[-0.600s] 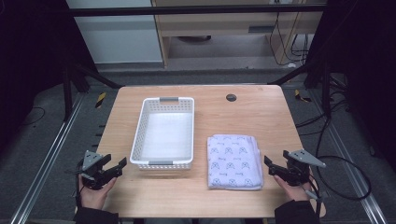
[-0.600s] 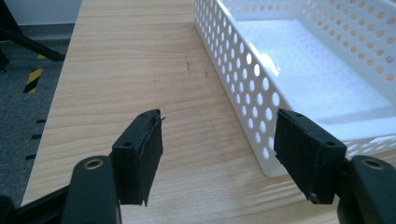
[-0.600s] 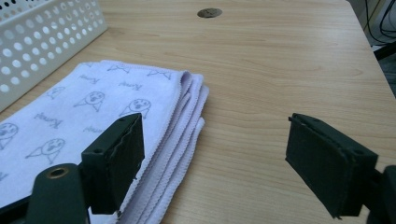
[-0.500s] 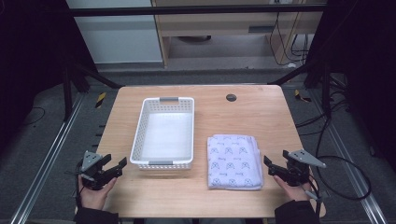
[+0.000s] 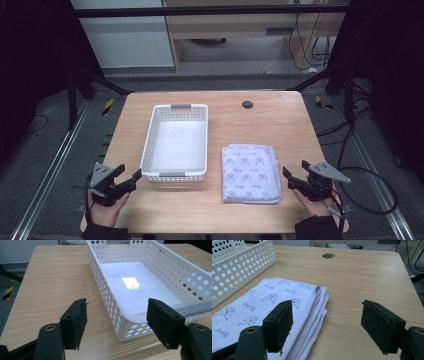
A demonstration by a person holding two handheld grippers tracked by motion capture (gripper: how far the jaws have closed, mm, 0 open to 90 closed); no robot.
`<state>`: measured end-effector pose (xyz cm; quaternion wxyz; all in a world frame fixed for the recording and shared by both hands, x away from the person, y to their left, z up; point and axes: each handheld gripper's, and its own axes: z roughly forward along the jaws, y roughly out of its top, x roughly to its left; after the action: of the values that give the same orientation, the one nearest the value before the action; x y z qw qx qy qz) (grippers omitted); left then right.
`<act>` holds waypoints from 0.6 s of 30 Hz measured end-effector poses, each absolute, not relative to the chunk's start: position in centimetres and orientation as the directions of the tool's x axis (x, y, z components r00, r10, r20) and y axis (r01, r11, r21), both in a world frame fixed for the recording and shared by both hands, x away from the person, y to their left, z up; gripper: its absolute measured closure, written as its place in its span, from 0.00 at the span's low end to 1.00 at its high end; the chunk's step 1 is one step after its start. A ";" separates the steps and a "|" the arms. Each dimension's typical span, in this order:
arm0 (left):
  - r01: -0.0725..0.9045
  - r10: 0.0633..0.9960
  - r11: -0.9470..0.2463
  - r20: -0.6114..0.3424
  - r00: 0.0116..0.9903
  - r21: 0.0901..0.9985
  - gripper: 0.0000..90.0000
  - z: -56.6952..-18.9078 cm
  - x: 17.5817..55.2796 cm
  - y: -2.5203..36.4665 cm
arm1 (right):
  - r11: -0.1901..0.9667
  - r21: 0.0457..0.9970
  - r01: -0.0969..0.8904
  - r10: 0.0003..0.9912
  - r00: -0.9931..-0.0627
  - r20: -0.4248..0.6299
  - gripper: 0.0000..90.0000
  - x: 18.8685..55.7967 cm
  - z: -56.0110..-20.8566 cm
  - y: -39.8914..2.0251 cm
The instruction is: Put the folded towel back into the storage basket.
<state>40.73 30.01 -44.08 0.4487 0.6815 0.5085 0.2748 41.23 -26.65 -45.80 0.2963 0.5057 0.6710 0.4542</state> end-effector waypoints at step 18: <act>0.430 0.908 -0.111 -0.084 0.409 0.896 0.35 -42.8 40.4 27.0 | 0.077 0.910 0.407 0.942 -0.328 0.067 0.29 41.1 -44.9 -26.7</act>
<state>40.43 27.03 -42.83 0.4641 0.6996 0.4785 0.2575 41.08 -26.68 -44.94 0.2913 0.5009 0.6735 0.4590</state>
